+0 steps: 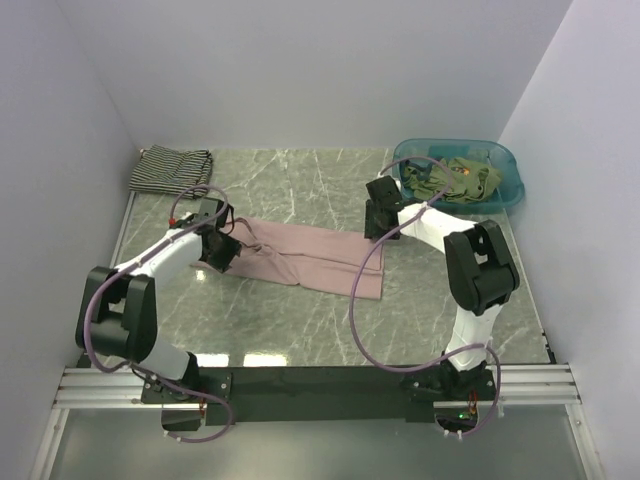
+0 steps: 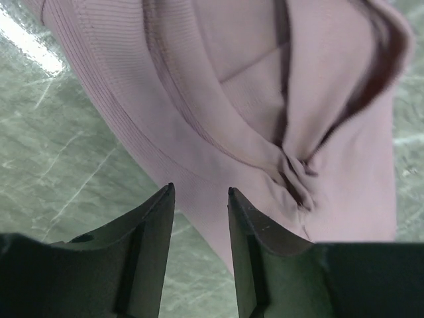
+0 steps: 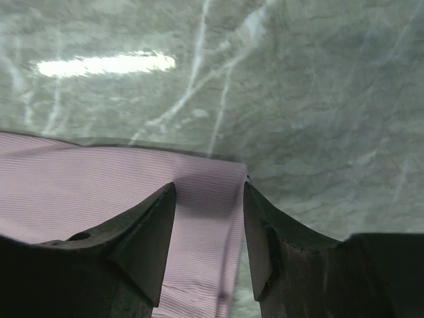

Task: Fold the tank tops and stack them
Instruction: Fold the tank top

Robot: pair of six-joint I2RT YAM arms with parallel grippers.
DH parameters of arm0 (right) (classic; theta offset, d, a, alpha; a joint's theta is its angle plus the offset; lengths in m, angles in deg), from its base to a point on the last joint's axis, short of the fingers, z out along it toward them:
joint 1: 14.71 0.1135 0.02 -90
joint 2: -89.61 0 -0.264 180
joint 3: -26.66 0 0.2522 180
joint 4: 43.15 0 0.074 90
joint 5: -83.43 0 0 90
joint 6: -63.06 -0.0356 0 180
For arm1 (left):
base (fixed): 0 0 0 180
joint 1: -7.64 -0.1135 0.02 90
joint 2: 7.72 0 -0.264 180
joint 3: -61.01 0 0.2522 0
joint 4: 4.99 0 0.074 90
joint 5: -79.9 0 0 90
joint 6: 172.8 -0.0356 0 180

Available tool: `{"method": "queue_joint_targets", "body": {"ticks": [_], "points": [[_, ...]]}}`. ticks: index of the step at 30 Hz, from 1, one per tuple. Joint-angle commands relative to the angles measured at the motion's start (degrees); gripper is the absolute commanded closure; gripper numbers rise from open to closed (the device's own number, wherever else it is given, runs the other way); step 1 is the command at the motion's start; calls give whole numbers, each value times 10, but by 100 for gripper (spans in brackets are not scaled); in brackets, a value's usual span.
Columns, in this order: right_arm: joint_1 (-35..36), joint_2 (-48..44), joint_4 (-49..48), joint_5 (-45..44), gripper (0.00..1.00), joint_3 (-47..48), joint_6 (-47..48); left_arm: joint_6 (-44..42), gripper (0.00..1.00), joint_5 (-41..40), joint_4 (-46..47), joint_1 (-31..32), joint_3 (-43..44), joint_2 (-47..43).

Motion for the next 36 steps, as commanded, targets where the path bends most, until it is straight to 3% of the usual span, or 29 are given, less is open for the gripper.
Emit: {"method": "queue_joint_targets", "body": {"ticks": [1, 6, 12, 18, 19, 20, 22, 28, 31, 36], "points": [[1, -15, -2, -40, 47, 14, 49, 42, 56, -17, 12, -2, 7, 10], [2, 7, -3, -46, 46, 22, 62, 41, 55, -7, 17, -11, 7, 48], [2, 56, 61, -49, 49, 78, 48, 26, 57, -11, -5, -27, 49, 112], [7, 85, 105, -49, 68, 94, 25, -11, 58, -41, -47, -27, 136, 179], [8, 84, 110, -50, 78, 91, 19, -22, 58, -43, -48, -27, 151, 186], [7, 82, 110, -47, 82, 86, 14, -27, 58, -48, -50, -27, 159, 199], [9, 67, 109, -31, 85, 66, -6, -52, 58, -62, -54, -27, 180, 215], [23, -5, 87, 2, 80, -24, -60, -175, 61, -94, -41, -26, 306, 303], [39, -53, 58, 30, 79, -82, -87, -232, 60, -97, -2, -26, 327, 335], [116, -132, 19, 58, 78, -171, -142, -341, 57, -116, 31, -9, 376, 375]]}}
